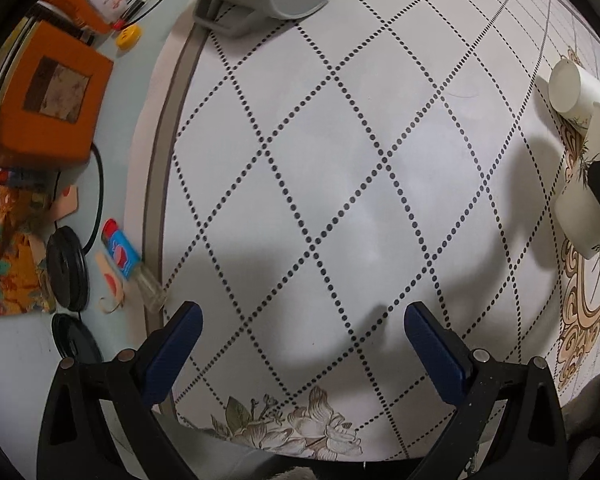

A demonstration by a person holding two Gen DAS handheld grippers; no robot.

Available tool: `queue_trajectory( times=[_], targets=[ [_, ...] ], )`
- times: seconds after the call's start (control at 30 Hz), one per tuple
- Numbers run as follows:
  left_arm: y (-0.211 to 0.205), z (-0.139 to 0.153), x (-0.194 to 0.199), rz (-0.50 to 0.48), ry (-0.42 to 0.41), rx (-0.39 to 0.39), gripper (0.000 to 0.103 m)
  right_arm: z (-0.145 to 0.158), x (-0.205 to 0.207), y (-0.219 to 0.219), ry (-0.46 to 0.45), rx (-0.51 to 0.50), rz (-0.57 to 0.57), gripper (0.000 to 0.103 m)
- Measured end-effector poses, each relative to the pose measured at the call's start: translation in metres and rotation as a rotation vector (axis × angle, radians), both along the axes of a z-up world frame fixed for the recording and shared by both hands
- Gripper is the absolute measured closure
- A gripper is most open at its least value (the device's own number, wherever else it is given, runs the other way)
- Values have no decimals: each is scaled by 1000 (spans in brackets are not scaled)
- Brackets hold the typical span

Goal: Flip cup upright
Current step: 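Lower the white cup rim-up onto the tablecloth and open the right tool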

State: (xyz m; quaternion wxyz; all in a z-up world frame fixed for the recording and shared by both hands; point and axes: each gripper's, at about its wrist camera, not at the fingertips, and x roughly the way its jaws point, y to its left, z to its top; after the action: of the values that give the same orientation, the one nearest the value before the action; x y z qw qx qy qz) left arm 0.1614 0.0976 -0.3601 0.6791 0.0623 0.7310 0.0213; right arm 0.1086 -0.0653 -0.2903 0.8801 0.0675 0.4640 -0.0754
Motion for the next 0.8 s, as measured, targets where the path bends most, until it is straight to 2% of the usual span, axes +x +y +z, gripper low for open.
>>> queue_trajectory(
  times=[0.17, 0.37, 0.5, 0.67, 0.8],
  targets=[
    [-7, -9, -9, -21, -8, -2, 0, 1, -16, 3, -28, -13, 11, 38],
    [-8, -8, -23, -35, -29, 0, 0, -5, -32, -2, 33, 21, 9, 37],
    [-1, 6, -44, -36, -58, 0, 0, -8, -43, -4, 60, 20, 5, 21],
    [1, 28, -66, -32, -99, 4, 0, 2, -57, -7, 68, 23, 6, 13],
    [7, 55, -85, -27, -165, 19, 0, 19, -73, -13, 76, 19, 9, 1]
  ],
)
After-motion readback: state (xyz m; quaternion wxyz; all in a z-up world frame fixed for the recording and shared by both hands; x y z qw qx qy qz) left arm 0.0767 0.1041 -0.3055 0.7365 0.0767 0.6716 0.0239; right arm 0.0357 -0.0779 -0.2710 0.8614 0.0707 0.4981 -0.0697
